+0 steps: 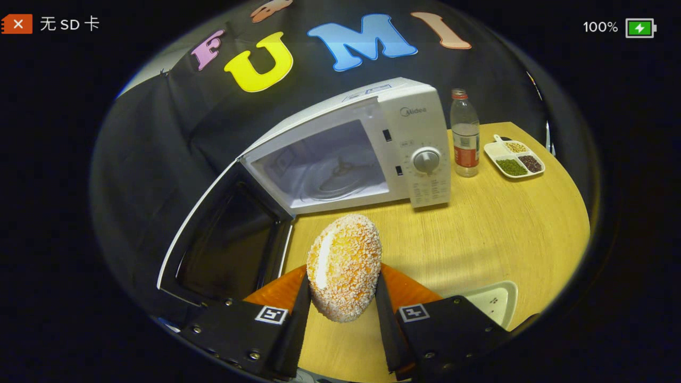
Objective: Open the microwave oven with the left hand, put the food in, and close the microwave oven.
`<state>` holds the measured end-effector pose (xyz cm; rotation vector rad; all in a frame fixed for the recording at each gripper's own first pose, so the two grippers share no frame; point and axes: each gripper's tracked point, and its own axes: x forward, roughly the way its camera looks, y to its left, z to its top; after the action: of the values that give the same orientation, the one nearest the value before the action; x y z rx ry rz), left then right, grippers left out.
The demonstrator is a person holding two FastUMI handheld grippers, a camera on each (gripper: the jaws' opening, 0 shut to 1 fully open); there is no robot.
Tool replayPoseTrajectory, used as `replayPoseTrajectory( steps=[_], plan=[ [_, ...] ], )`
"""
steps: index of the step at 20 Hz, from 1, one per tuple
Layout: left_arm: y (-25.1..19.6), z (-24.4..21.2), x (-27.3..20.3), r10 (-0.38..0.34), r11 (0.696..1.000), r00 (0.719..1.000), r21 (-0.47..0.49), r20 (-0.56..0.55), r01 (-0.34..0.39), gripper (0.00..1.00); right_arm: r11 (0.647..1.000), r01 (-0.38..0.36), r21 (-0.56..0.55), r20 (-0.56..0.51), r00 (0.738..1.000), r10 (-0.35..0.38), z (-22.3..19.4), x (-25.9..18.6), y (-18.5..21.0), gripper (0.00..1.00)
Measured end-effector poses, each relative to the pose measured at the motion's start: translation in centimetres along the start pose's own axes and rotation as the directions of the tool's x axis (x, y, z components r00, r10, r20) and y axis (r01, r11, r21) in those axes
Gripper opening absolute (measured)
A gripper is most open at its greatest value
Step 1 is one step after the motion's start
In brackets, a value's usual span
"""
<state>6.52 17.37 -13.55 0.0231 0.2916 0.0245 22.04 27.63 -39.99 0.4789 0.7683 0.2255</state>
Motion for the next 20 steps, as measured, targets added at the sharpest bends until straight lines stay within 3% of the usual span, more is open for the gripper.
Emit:
replayPoseTrajectory(
  steps=[4,9,20],
  plan=[
    [1.5,0.3,1.6,-0.078,0.997,0.997,-0.003,0.01,0.079,0.96,0.995,-0.002,0.095,0.039,0.999,-0.001,2.3,5.1,3.4,0.61],
    [4.0,-1.9,4.6,-0.168,0.986,0.985,-0.01,-0.028,0.168,0.96,0.986,0.035,0.165,0.114,0.992,-0.054,5.4,11.0,4.5,0.61],
    [8.8,-6.4,7.0,-0.155,0.988,0.977,-0.033,-0.143,0.152,0.95,0.95,0.037,0.31,0.238,0.964,-0.115,8.6,22.3,3.2,0.6]
  ],
)
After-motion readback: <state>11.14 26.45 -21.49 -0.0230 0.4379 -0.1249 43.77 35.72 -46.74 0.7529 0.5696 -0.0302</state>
